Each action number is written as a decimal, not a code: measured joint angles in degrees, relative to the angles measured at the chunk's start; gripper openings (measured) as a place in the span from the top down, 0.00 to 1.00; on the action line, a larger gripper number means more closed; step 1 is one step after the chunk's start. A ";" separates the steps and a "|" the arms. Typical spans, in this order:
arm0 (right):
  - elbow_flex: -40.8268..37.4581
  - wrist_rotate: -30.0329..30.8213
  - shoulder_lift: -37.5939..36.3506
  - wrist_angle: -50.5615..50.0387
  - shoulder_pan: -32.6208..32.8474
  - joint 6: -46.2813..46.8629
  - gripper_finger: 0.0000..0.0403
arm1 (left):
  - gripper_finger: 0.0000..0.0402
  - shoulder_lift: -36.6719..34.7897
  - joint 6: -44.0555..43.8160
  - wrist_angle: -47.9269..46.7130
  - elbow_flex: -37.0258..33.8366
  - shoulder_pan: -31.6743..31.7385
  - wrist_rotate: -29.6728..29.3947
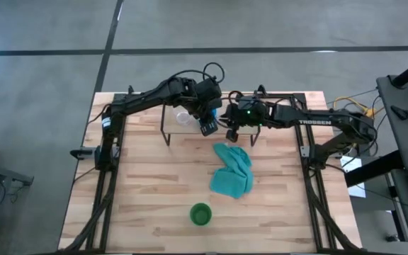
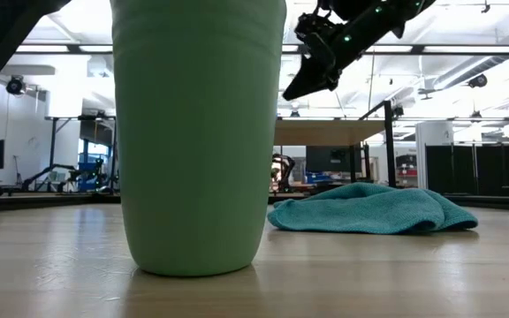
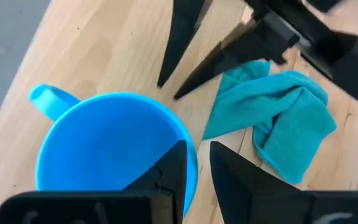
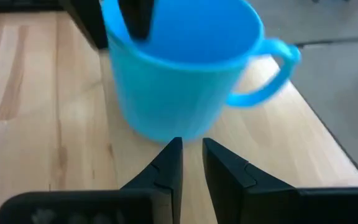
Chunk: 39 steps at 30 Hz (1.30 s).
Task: Stack small to large cups/mugs on shelf
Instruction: Put the blue mug on the shelf, then put the green cup on the shelf
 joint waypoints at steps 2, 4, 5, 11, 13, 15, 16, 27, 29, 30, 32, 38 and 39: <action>0.00 0.06 -1.33 -3.44 -0.03 0.31 0.86 | 0.86 -0.78 0.00 -0.06 0.00 0.00 0.00; -0.02 -0.08 -3.17 -6.26 0.06 0.34 0.86 | 0.86 -1.85 -0.03 -0.06 0.00 -0.01 0.02; -0.02 -0.17 -4.27 -7.77 0.09 0.34 0.86 | 0.86 -2.39 -0.08 -0.09 0.00 -0.12 0.03; 0.95 -5.14 -11.86 -14.13 0.43 4.49 0.86 | 0.86 -6.44 -2.99 -1.59 -0.13 -1.73 0.94; 1.16 -10.42 -14.71 -14.16 0.44 5.08 0.86 | 0.86 -7.77 -3.02 -2.08 -0.07 -2.39 1.02; 1.18 -15.48 -17.10 -14.34 0.79 3.53 0.86 | 0.86 -9.02 -2.89 -2.60 -0.28 -3.05 1.07; 1.18 -17.51 -18.03 -14.51 1.14 1.89 0.86 | 0.86 -9.71 -2.50 -2.60 -0.41 -3.29 1.08; 1.81 -19.70 -21.94 -14.68 8.71 -6.67 0.86 | 0.86 -15.27 1.46 -4.04 -1.27 -4.26 1.07; 1.86 -19.84 -21.47 -13.79 10.12 -5.41 0.86 | 0.86 -16.04 1.70 -5.27 -1.31 -4.26 1.07; 1.86 -19.87 -20.99 -13.45 10.68 -4.56 0.86 | 0.86 -16.50 1.89 -6.00 -1.33 -4.26 1.07; 1.86 -20.33 -19.97 -12.42 11.78 -2.21 0.86 | 0.86 -17.49 1.92 -7.70 -1.33 -4.26 0.55; 1.90 -23.08 -15.29 -4.50 15.05 7.34 0.86 | 0.86 -20.85 1.84 -10.41 -1.33 -4.26 -1.51; 2.18 -23.09 -14.20 -3.22 15.65 7.55 0.85 | 0.86 -21.40 1.86 -10.45 -1.35 -4.26 -1.53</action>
